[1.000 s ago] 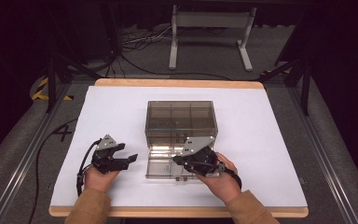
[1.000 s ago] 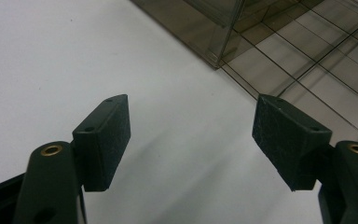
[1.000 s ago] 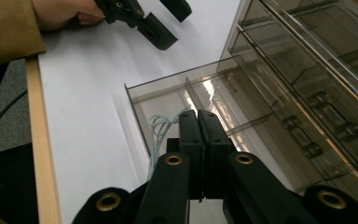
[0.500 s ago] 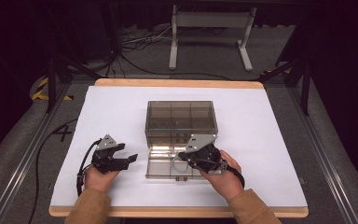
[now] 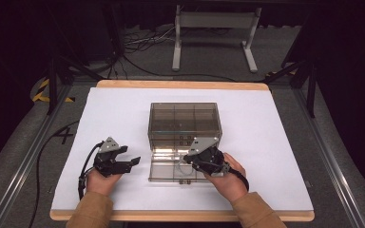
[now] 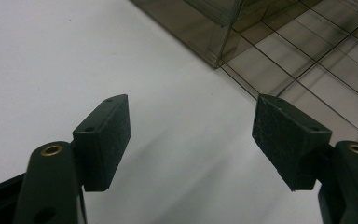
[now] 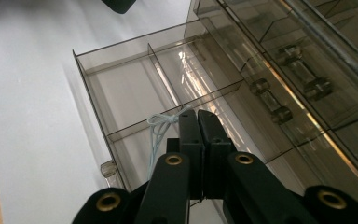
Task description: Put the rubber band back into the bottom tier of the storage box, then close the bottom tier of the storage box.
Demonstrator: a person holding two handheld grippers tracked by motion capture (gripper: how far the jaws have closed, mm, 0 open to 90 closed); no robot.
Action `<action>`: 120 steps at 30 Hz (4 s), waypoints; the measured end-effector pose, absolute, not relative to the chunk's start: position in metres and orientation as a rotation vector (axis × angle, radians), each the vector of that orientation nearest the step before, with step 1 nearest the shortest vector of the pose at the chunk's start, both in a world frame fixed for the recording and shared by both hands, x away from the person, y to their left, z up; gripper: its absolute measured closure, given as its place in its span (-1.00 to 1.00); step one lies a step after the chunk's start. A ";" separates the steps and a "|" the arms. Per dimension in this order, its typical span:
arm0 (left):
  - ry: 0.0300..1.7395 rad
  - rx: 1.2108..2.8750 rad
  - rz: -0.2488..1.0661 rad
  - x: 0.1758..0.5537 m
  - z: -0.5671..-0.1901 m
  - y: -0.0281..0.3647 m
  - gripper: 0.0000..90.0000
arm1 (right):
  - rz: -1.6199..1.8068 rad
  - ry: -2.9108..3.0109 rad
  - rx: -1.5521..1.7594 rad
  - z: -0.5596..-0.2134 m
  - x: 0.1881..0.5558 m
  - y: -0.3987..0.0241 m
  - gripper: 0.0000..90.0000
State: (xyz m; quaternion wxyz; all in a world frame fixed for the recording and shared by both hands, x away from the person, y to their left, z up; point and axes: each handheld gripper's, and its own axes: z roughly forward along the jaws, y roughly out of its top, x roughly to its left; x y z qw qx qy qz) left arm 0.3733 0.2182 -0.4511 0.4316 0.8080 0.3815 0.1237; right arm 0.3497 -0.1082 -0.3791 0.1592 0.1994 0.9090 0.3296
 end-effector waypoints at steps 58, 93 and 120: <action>0.949 2.019 0.295 0.374 -0.451 0.218 -0.36 | 0.887 2.667 0.577 -0.398 0.362 -0.115 1.00; 0.946 1.988 0.269 0.380 -0.446 0.220 -0.37 | 0.880 2.917 0.296 -0.387 0.340 -0.114 1.00; 0.946 1.996 0.265 0.380 -0.446 0.218 -0.37 | 0.665 3.065 0.203 -0.414 0.334 -0.094 1.00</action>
